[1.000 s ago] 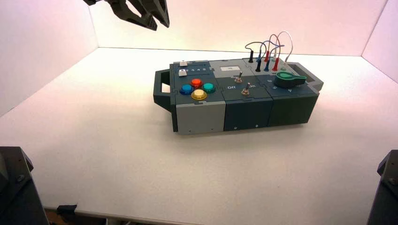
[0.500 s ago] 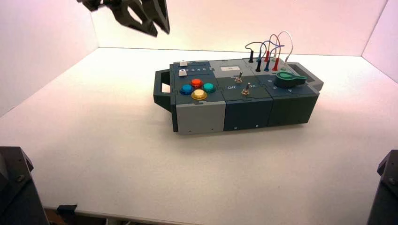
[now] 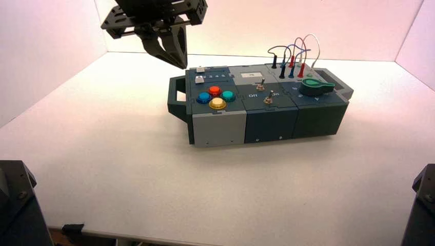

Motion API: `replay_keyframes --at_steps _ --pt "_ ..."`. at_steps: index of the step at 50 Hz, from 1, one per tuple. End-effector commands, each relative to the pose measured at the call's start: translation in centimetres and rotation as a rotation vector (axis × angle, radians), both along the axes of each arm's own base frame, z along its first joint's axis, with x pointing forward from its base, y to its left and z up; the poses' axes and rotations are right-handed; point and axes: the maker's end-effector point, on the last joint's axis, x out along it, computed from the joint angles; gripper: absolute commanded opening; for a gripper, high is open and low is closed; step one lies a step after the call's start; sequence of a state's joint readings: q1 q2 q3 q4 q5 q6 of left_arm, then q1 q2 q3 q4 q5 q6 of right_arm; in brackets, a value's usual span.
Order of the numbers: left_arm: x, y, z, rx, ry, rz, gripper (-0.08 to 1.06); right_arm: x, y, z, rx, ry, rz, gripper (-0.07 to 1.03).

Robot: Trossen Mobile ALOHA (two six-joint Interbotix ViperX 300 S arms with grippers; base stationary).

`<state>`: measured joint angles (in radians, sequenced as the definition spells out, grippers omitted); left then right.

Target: Push the blue button with the left gripper.

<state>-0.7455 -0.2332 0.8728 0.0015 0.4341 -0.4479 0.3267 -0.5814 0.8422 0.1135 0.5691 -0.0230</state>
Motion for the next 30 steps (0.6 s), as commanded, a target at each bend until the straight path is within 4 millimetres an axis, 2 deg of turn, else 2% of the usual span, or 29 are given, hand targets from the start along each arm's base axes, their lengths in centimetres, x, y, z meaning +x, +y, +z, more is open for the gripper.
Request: replay_keyframes --at_steps 1,30 --pt "0.9 -1.2 1.2 -0.032 -0.033 -0.008 -0.03 0.2 0.2 0.7 0.015 -0.018 -0.002 -0.02" --pt "2.8 -3.4 -1.6 0.019 0.024 -0.013 -0.03 0.3 0.3 1.0 0.02 -0.022 -0.001 -0.02"
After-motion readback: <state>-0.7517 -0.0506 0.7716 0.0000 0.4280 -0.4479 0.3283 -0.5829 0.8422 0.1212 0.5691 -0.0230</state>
